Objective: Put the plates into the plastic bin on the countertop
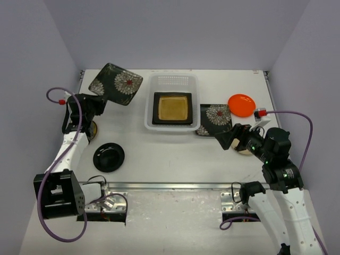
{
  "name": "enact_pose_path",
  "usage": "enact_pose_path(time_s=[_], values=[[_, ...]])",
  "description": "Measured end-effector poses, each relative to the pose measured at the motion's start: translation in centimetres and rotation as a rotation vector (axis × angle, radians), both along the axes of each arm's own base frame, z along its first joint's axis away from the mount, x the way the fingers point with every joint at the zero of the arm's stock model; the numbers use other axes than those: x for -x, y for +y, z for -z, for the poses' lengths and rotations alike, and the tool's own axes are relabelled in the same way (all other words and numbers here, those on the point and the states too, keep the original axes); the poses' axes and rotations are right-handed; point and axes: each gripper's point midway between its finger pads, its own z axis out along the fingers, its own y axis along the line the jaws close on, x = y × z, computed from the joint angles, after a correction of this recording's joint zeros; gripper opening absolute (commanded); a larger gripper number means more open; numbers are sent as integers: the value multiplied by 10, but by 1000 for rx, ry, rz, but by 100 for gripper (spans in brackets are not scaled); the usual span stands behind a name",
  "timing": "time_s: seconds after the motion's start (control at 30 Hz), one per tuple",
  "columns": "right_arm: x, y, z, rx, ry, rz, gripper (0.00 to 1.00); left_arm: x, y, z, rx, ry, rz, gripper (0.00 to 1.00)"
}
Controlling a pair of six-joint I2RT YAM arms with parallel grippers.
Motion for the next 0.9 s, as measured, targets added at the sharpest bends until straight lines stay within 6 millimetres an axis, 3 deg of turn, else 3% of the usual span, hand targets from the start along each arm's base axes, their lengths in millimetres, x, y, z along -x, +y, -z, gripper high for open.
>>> enact_pose_path(time_s=[0.17, 0.3, 0.43, 0.57, 0.73, 0.9], values=[[-1, 0, 2, -1, 11, 2, 99, -31, -39, -55, -34, -104, 247, 0], [-2, -1, 3, 2, 13, 10, 99, -75, -92, -65, -83, -118, 519, 0], [-2, -3, 5, 8, 23, 21, 99, -89, -149, -31, -112, -37, 767, 0], [-1, -4, 7, 15, 33, 23, 99, -80, -188, 18, -95, 82, 957, 0], [0, -5, 6, 20, 38, 23, 99, -73, -201, 68, -59, 219, 1067, 0], [1, -5, 5, 20, 38, 23, 99, -93, -199, 95, -141, 301, 1080, 0]])
